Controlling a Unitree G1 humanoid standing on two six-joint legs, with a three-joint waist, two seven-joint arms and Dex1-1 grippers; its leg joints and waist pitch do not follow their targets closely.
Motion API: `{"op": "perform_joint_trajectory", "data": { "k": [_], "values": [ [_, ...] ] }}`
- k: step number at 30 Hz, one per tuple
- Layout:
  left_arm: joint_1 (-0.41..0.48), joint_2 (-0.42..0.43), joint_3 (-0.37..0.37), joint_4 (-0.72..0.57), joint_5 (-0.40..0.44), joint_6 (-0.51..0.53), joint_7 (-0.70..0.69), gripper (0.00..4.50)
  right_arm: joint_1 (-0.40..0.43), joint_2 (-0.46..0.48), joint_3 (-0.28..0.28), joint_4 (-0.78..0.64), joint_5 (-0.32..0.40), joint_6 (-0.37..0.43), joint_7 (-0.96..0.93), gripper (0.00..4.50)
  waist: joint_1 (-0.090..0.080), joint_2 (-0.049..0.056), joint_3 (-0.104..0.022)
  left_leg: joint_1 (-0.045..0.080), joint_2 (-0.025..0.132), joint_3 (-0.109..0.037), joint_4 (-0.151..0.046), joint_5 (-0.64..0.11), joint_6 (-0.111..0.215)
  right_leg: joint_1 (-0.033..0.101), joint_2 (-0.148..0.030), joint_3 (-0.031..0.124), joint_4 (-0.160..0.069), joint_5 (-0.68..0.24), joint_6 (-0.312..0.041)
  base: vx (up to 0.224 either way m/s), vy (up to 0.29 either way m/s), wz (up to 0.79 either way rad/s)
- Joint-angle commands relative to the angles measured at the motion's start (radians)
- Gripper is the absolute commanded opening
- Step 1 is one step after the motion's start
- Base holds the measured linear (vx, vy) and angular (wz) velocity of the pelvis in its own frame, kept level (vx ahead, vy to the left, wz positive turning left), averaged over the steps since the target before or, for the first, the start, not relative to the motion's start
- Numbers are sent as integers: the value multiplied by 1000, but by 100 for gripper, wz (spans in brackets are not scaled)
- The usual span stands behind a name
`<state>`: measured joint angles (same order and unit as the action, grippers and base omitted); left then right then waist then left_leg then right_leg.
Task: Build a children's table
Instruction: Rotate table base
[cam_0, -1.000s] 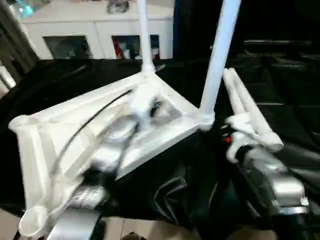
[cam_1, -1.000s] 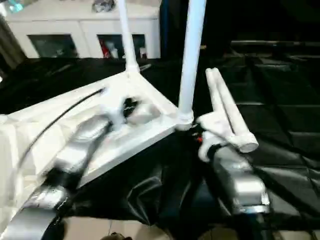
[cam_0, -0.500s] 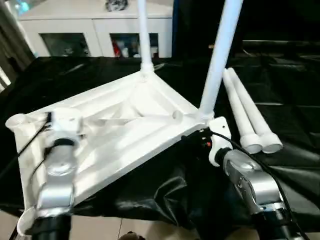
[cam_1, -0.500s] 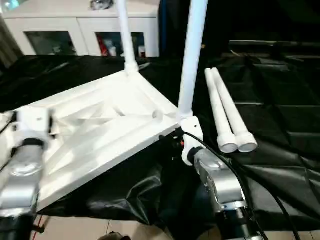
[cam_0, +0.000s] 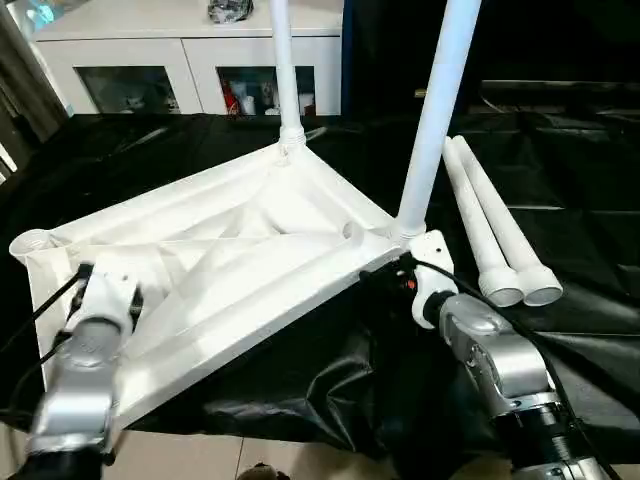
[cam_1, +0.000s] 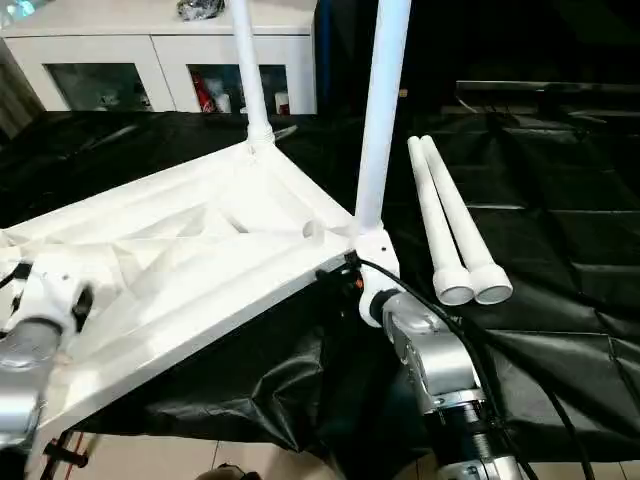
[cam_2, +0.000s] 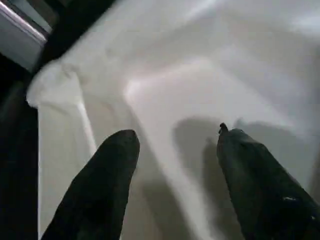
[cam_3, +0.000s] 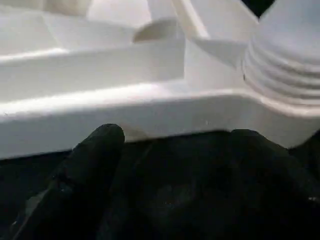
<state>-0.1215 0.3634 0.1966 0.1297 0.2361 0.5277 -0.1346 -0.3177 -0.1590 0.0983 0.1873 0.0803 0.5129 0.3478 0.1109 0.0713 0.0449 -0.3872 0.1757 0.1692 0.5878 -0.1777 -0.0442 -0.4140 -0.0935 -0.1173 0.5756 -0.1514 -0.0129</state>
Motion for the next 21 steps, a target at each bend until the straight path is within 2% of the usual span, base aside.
{"op": "perform_joint_trajectory", "data": {
  "k": [1,3,6,7,8,9,10,11,16,19,21],
  "values": [
    [11,17,-23,-23,-23,38,-62,293,-22,5,12,5,0,-9,0,383,0,3,-61,18,50,-27,-81,-343,4,42,-62,56,-74,-330,-113,0,0,0],
    [20,35,-46,-40,-46,65,-134,293,-24,4,16,11,-1,-11,4,383,2,4,-60,20,50,-28,-81,-348,2,42,-65,57,-73,-347,-114,0,0,0],
    [47,83,-121,-121,-122,134,-321,293,-28,0,24,27,-3,-16,12,383,1,-1,-57,22,52,-26,-84,-361,-3,38,-63,61,-74,-363,-119,0,0,0],
    [49,87,-128,-129,-129,142,-333,293,-29,1,24,29,-4,-17,12,383,3,0,-58,24,52,-27,-84,-364,-7,38,-66,62,-71,-365,-122,0,0,0],
    [63,115,-169,-173,-166,139,-416,293,-33,1,24,39,-8,-22,16,383,2,-3,-56,23,52,-25,-85,-367,-7,39,-64,63,-73,-371,-119,0,0,0],
    [68,126,-184,-190,-181,130,-450,293,-35,1,23,43,-9,-24,18,383,4,-2,-57,23,52,-28,-85,-366,-8,40,-68,63,-71,-378,-119,0,0,0],
    [73,139,-204,-219,-205,148,-492,293,-38,1,23,47,-11,-26,20,383,1,0,-56,24,51,-26,-86,-372,-11,37,-64,64,-72,-382,-117,0,0,0],
    [74,153,-223,-244,-229,152,-538,293,-41,0,24,51,-11,-28,22,383,0,-3,-56,24,52,-27,-87,-374,-13,39,-65,65,-71,-379,-119,0,0,0],
    [70,206,-289,-321,-299,172,-689,293,-55,-5,25,62,-11,-33,27,383,-1,-7,-59,22,49,-22,-85,-328,-9,43,-64,69,-63,-334,-132,0,0,0],
    [58,236,-341,-350,-329,170,-783,293,-64,-10,23,69,-9,-37,33,383,-8,-19,-58,20,47,-20,-85,-304,1,48,-65,69,-64,-340,-132,0,0,0],
    [46,249,-369,-353,-337,162,-818,293,-69,-11,21,77,-10,-41,36,383,-12,-14,-59,20,47,-19,-83,-285,3,48,-64,70,-60,-331,-136,0,0,0]
  ]
}}
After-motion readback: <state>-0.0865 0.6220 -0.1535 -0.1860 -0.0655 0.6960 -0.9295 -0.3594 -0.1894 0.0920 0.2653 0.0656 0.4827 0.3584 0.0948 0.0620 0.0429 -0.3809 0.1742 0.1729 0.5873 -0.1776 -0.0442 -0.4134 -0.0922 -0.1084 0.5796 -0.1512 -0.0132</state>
